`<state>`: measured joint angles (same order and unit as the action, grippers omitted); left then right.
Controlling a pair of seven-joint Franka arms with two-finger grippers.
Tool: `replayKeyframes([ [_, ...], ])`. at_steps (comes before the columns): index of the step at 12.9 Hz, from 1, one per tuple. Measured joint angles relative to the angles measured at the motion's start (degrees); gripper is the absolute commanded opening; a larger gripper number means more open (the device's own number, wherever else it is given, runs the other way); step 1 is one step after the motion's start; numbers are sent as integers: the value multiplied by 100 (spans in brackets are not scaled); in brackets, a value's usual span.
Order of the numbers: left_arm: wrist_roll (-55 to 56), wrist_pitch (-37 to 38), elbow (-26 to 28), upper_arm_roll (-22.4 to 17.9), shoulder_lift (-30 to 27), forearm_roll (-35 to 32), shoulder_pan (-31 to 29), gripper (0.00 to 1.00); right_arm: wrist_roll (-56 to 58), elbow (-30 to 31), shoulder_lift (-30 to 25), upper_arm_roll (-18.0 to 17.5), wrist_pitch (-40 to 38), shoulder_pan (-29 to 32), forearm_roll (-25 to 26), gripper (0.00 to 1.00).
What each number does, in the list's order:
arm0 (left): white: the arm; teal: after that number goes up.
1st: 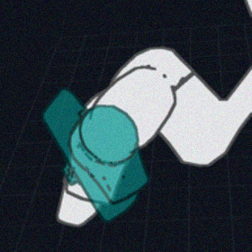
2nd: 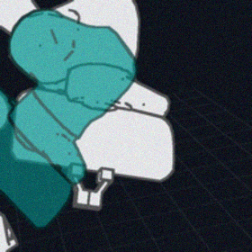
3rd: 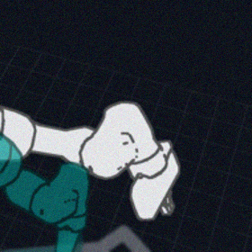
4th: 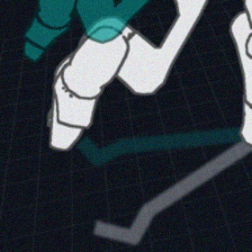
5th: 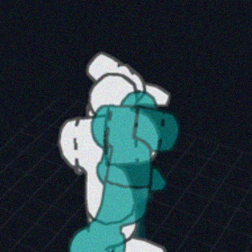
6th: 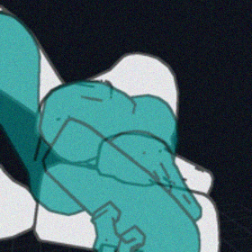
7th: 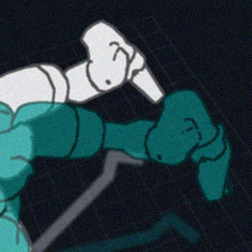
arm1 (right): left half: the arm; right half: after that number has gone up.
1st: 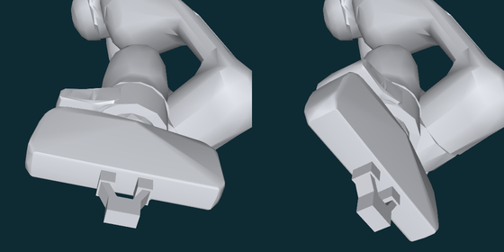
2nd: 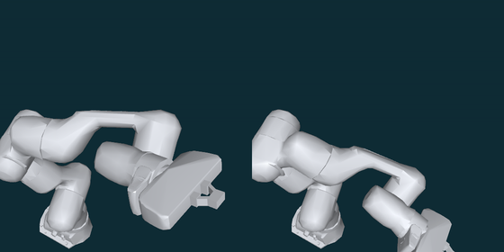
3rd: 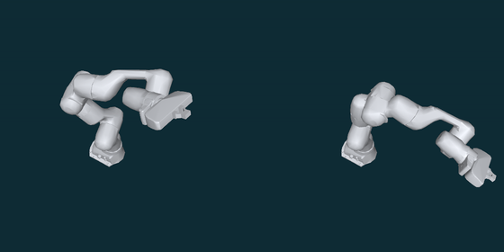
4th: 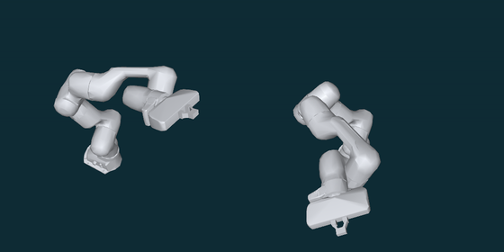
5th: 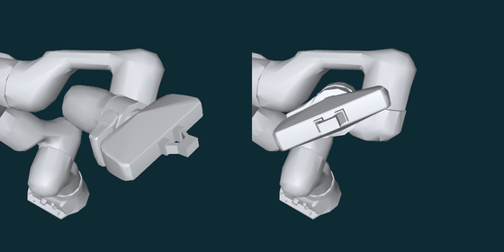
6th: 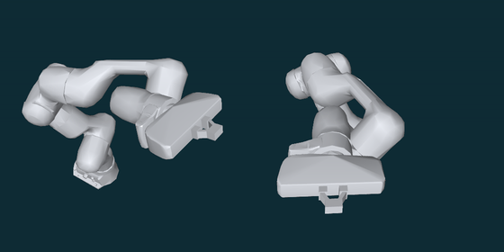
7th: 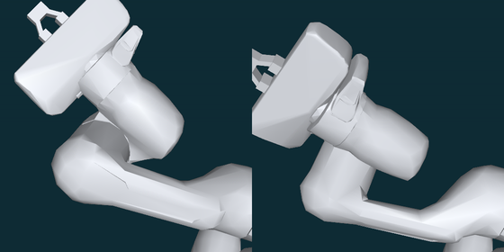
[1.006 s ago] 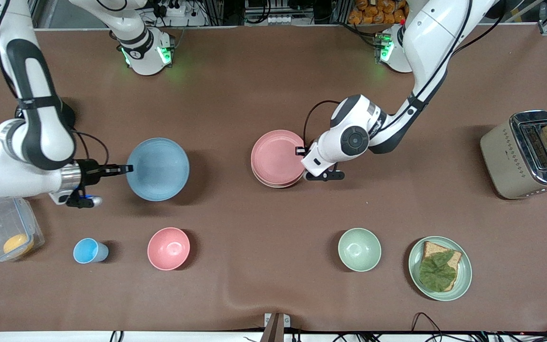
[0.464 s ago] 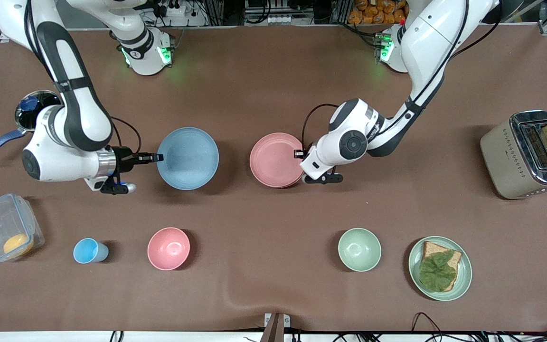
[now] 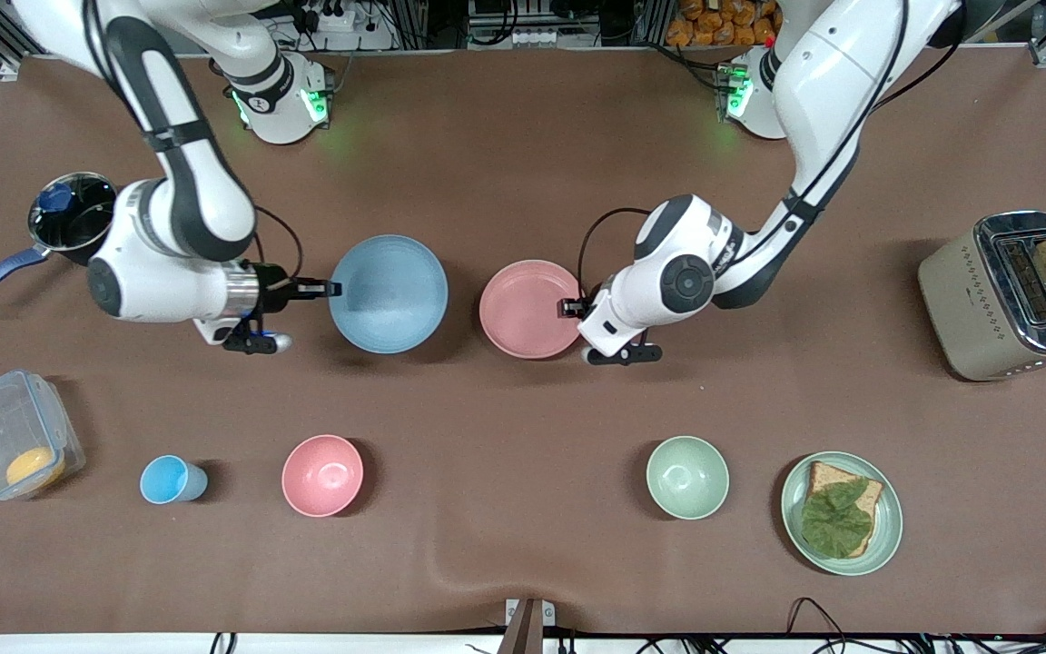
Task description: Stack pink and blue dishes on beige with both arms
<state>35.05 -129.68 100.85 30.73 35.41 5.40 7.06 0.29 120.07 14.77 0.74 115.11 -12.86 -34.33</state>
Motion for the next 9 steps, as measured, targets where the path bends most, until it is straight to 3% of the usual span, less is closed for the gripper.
replayKeyframes([
  [4,0,1157,-183,-17,-1239,-352,-885,100,-601,250,-6,-18,890,-961,-975,0],
  [7,-56,2257,-364,-21,-2225,-723,-1348,100,-1410,343,18,-24,1786,-1798,-1051,0],
  [9,-392,3148,-712,-25,-2567,-986,-1470,100,-1816,389,106,-28,2263,-2263,-1057,0],
])
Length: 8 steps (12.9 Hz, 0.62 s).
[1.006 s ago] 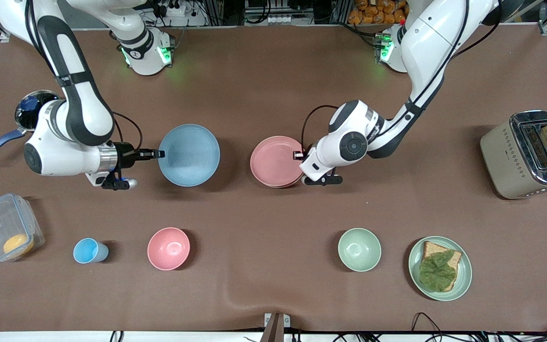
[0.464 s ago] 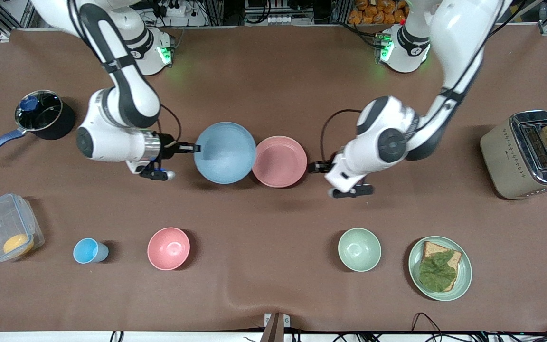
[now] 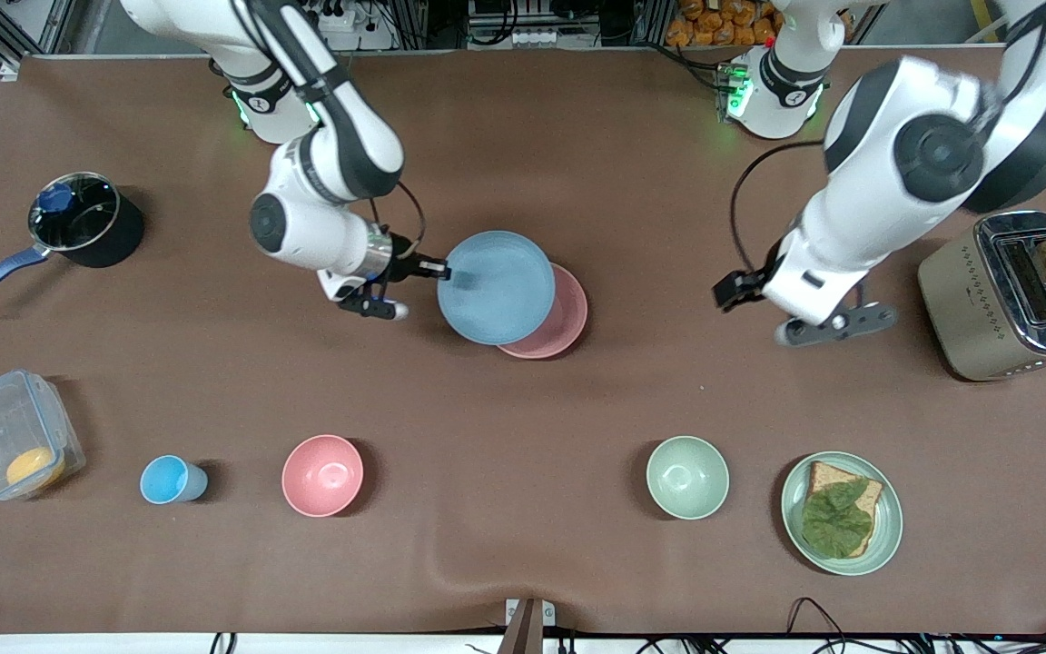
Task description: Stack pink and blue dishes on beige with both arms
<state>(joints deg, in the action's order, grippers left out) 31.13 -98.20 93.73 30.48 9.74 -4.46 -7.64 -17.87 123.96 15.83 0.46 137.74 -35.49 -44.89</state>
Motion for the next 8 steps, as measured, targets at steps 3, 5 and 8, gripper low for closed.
replayKeyframes([
  [3,-446,810,-532,-11,-204,-101,-192,100,-373,6,266,1,611,-478,-7,0],
  [5,-1081,937,-701,-259,-318,-102,-323,100,-547,-40,445,2,836,-643,-15,0],
  [8,-2023,1077,-757,-1248,-553,-100,-18,100,-714,-270,643,9,896,-685,-44,0],
])
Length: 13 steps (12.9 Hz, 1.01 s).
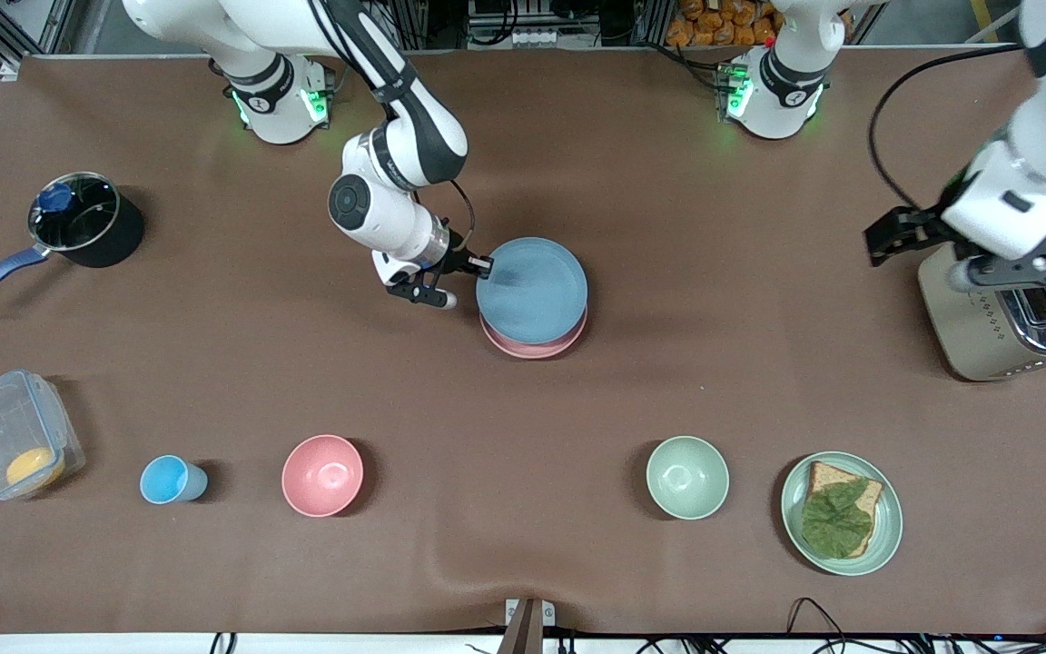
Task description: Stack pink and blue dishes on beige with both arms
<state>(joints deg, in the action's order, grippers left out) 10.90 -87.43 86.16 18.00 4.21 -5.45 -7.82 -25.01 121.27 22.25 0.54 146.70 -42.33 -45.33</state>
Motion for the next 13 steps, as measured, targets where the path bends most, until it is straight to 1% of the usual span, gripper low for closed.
replayKeyframes([
  [2,-223,105,-2,-215,-80,1,50,100,-101,-219,141,8,0,0,-8,0],
  [4,-226,163,-3,-278,-108,10,75,100,-134,-374,271,18,0,1,-14,99],
  [10,-207,379,-6,-357,-372,86,82,100,-135,-541,310,122,-38,26,-19,100],
  [11,-164,401,-6,-380,-408,95,82,100,-136,-564,243,190,-166,63,-19,100],
  [12,-86,416,-6,-402,-430,146,82,100,-132,-592,125,335,-440,124,5,100],
  [13,50,428,-6,-415,-446,237,82,100,-81,-620,-25,557,-792,192,142,100],
])
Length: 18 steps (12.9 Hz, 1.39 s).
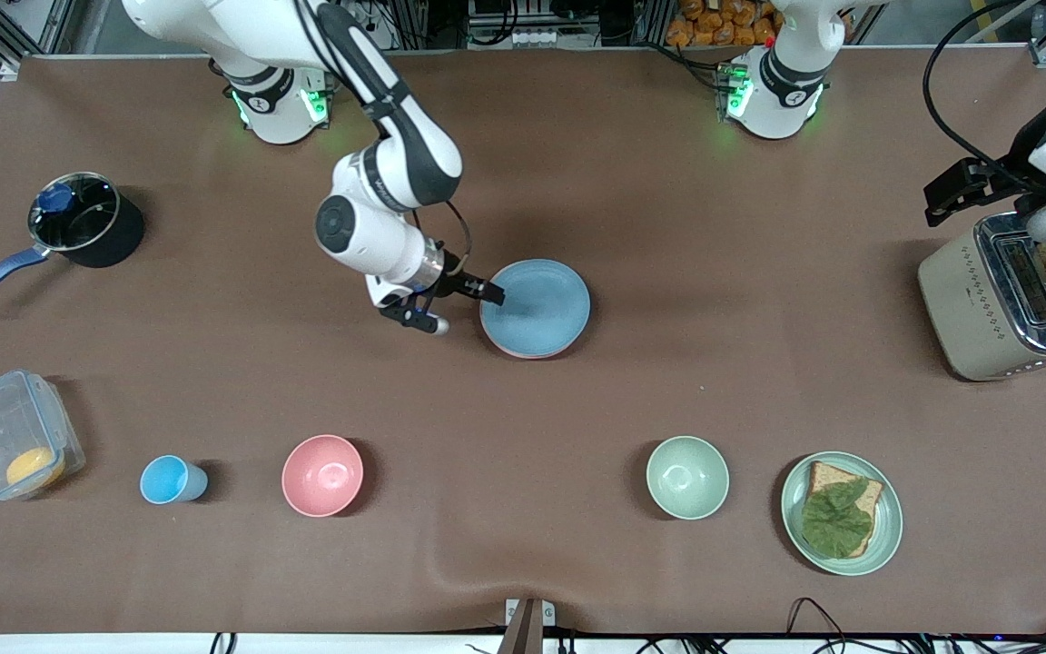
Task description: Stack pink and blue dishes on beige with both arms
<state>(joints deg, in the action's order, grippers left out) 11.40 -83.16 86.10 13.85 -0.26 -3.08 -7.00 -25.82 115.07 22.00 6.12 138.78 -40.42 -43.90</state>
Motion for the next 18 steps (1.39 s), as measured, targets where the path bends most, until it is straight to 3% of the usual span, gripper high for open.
replayKeyframes([
  [3,236,36,0,-15,-33,120,5,100,588,-86,-471,1022,-1317,134,889,100],
  [6,429,155,0,-19,-55,122,20,100,1755,-369,-649,2151,-2462,180,1068,100],
  [10,461,240,1,-25,-110,123,29,100,3159,-1088,-658,3440,-3602,237,1794,100],
  [13,461,257,11,-28,-112,124,30,100,3529,-1673,-665,3878,-4113,273,2218,100],
  [16,461,260,25,-29,-113,126,30,100,3529,-2322,-675,3895,-4394,321,2731,100],
  [18,461,263,27,-29,-113,127,31,100,3533,-2516,-716,3663,-4564,649,2827,100],
])
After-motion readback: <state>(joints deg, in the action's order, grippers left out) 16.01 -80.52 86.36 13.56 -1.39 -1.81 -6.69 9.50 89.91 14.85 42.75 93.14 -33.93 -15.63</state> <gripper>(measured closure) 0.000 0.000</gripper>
